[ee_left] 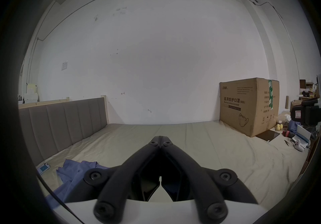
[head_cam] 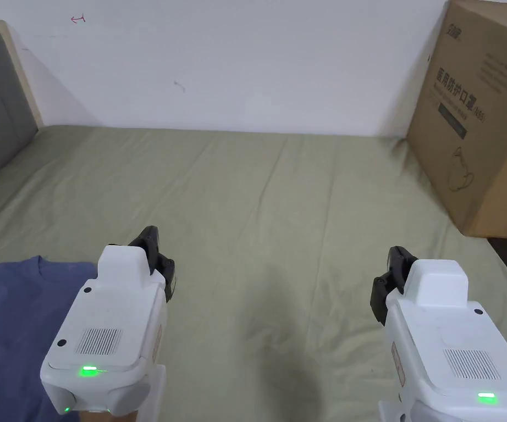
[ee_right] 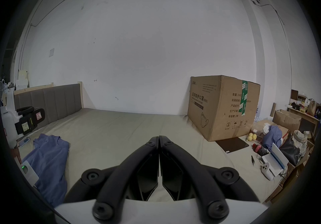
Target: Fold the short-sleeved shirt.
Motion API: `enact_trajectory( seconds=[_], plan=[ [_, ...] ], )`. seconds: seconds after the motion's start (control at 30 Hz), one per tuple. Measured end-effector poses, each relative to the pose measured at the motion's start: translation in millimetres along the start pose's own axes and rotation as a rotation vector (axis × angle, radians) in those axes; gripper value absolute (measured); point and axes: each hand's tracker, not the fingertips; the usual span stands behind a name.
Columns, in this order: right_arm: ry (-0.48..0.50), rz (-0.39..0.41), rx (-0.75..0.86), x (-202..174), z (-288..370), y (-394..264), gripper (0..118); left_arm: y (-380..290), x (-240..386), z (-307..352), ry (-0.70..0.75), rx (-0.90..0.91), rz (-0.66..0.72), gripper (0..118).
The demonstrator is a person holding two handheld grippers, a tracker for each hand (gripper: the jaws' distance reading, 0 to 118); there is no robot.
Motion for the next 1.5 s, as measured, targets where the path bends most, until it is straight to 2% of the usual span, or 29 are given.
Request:
enact_trajectory(
  seconds=[0.13,0.27,0.67,0.9,1.07,1.23,1.33,1.5],
  plan=[
    [0.04,0.001,0.003,-11,-4,3,0,-1,-17,4,0.036,-0.009,0.011,0],
    [0.114,0.01,0.016,-40,-13,8,0,-2,-53,16,0.121,-0.019,0.024,0],
    [0.432,-0.017,0.051,-188,-16,19,0,-3,-193,96,0.437,-0.053,-0.032,0],
    [0.559,-0.023,0.033,-243,-7,13,0,-7,-236,137,0.541,-0.091,-0.036,0],
    [0.596,0.004,0.024,-258,-7,11,0,-12,-251,146,0.557,-0.122,-0.002,0],
    [0.587,0.009,0.024,-253,-15,13,0,-19,-257,131,0.54,-0.179,0.025,0],
    [0.564,0.019,0.024,-248,-21,15,0,-26,-260,107,0.485,-0.249,0.054,0],
    [0.51,0.029,0.012,-230,-37,13,0,-49,-269,42,0.384,-0.466,0.17,0]
  ],
)
